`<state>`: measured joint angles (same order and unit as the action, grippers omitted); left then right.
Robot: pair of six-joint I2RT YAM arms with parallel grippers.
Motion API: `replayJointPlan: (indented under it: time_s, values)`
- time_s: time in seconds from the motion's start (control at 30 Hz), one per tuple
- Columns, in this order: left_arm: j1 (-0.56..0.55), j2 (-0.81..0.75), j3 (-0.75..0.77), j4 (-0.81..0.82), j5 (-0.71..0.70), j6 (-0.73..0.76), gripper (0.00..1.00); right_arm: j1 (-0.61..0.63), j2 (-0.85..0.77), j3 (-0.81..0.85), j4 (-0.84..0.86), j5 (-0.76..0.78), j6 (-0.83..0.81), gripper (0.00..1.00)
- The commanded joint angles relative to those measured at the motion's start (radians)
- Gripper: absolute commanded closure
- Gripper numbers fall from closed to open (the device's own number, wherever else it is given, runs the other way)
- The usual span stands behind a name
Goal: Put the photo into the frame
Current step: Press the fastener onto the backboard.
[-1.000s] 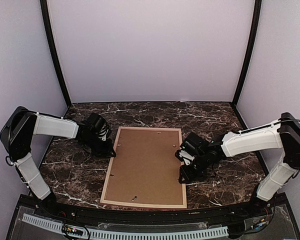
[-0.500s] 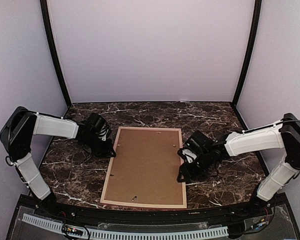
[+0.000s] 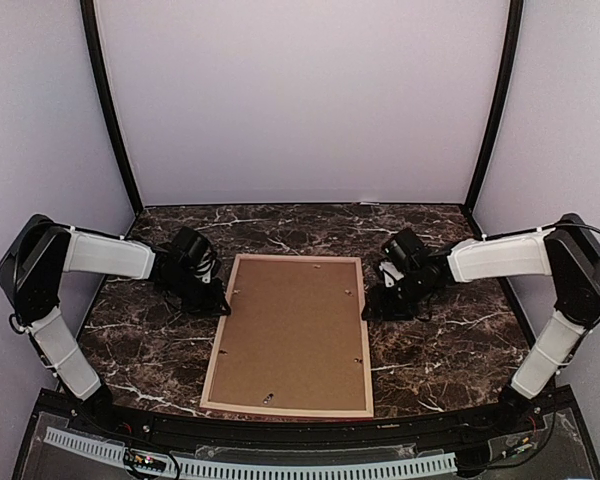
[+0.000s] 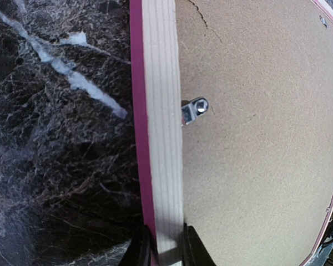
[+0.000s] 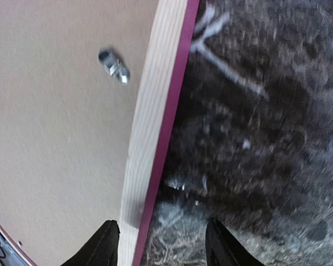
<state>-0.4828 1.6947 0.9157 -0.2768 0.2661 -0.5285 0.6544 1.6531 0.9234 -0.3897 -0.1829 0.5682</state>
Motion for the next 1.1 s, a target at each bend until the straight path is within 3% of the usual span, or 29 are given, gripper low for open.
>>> replayJointPlan:
  time_s: [0.0, 0.4, 0.9, 1.07]
  values:
    - [-0.010, -0.023, -0.020, -0.042, 0.016, -0.002, 0.93, -0.032, 0.075, 0.136, 0.012, 0.042, -0.038, 0.44]
    - [-0.010, 0.007, -0.001, -0.038, 0.034, 0.008, 0.93, -0.039, 0.316, 0.424, -0.110, 0.101, -0.131, 0.44]
    - [-0.010, 0.015, -0.003, -0.030, 0.042, 0.012, 0.93, -0.040, 0.350, 0.450, -0.108, 0.123, -0.121, 0.49]
    - [-0.010, 0.019, -0.002, -0.027, 0.047, 0.014, 0.93, -0.042, 0.346, 0.450, -0.114, 0.133, -0.107, 0.58]
